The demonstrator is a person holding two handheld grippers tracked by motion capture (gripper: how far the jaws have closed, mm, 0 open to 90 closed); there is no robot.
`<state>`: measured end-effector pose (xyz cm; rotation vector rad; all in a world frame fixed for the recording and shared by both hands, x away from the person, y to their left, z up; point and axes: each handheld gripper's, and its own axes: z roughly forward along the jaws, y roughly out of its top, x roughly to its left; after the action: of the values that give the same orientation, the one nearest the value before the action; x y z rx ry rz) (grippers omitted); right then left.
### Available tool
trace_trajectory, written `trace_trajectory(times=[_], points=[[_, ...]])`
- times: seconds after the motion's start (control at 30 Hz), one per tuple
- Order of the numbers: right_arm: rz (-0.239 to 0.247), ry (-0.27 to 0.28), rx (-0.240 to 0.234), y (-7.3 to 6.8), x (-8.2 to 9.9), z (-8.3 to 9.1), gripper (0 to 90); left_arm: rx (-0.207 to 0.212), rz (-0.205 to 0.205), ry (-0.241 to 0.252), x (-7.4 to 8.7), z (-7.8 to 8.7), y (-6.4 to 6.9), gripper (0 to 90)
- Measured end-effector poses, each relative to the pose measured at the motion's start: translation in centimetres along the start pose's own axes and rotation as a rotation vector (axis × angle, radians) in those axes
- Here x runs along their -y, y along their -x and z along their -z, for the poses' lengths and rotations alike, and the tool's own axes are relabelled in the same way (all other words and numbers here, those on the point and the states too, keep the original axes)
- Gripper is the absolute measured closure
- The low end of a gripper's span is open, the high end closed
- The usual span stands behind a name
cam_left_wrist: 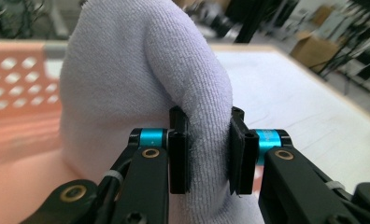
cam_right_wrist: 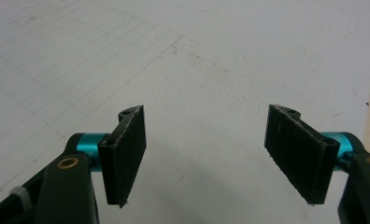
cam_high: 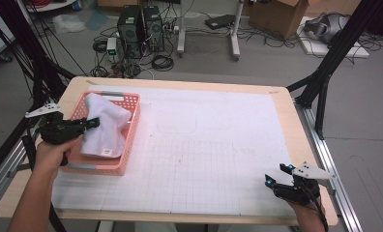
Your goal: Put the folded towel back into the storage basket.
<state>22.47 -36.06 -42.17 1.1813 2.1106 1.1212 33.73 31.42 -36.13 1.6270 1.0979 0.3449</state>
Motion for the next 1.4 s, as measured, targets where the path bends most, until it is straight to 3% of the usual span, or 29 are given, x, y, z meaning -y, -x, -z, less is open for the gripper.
trace_trajectory(times=[0.07,0.13,0.3,0.4,0.43,0.47,0.53,0.6,0.73,0.8,0.83,0.87,1.0,1.03,1.1,1.13,1.2,1.23,1.3,1.37,1.4], points=[[0.003,0.002,0.000,0.0,0.0,0.0,28.4,-0.087,0.012,-0.040,0.1,0.5,-0.5,72.3],[0.000,0.002,-0.002,0.0,0.0,0.0,28.4,-0.132,0.033,-0.054,0.3,0.9,-1.0,70.1],[0.006,0.000,-0.006,-0.1,-0.1,-0.1,28.4,-0.200,0.052,-0.067,0.7,1.5,-1.5,58.9],[0.004,-0.001,-0.005,-0.1,-0.1,-0.1,28.4,-0.255,0.048,-0.037,0.8,2.2,-1.7,46.2],[0.001,-0.002,-0.004,-0.1,-0.1,-0.1,28.4,-0.302,0.036,-0.007,0.8,2.7,-1.7,44.5],[0.003,-0.001,-0.004,-0.1,-0.1,-0.1,28.4,-0.302,0.036,-0.007,0.8,2.7,-1.7,42.6],[-0.001,-0.004,-0.004,-0.1,0.0,-0.1,28.4,-0.397,-0.003,0.060,0.3,4.0,-1.2,41.2],[0.010,0.000,-0.002,-0.1,0.0,-0.1,28.4,-0.403,-0.015,0.073,0.2,4.3,-1.0,40.2],[0.007,-0.001,-0.006,-0.2,-0.1,-0.3,28.4,-0.347,-0.086,0.076,0.2,4.3,0.6,40.7],[0.008,-0.003,-0.006,-0.2,-0.1,-0.2,28.4,-0.305,-0.109,0.072,0.5,3.8,1.0,40.5],[0.008,-0.003,-0.006,-0.2,-0.1,-0.2,28.4,-0.305,-0.109,0.072,0.5,3.8,1.0,40.4],[0.007,-0.002,-0.008,-0.2,-0.1,-0.2,28.4,-0.263,-0.128,0.056,1.0,3.1,1.5,40.0],[0.010,-0.001,-0.007,-0.2,-0.1,-0.2,28.4,-0.238,-0.144,0.010,1.3,2.0,2.2,39.6],[0.009,-0.001,-0.006,-0.2,-0.1,-0.2,28.4,-0.230,-0.147,-0.026,1.2,1.2,2.5,39.6],[0.009,0.001,-0.009,-0.2,-0.2,-0.2,28.4,-0.227,-0.146,-0.051,1.2,0.8,2.6,39.9],[0.009,-0.002,-0.009,-0.2,-0.2,-0.2,28.4,-0.241,-0.142,-0.105,1.2,-0.1,2.7,40.1],[0.013,0.004,-0.008,-0.2,-0.2,-0.2,28.4,-0.281,-0.139,-0.164,1.2,-1.1,2.6,40.4],[0.011,0.003,-0.009,-0.2,-0.2,-0.1,28.4,-0.281,-0.139,-0.164,1.2,-1.1,2.6,41.2],[0.009,0.003,-0.008,-0.2,-0.2,-0.1,28.4,-0.315,-0.107,-0.252,1.3,-2.5,2.4,42.3],[0.009,0.003,-0.007,-0.1,-0.2,-0.1,28.4,-0.358,-0.100,-0.316,1.1,-3.2,2.4,44.6],[0.008,0.005,-0.007,-0.1,-0.2,-0.1,28.4,-0.358,-0.100,-0.316,1.1,-3.2,2.4,45.0]])
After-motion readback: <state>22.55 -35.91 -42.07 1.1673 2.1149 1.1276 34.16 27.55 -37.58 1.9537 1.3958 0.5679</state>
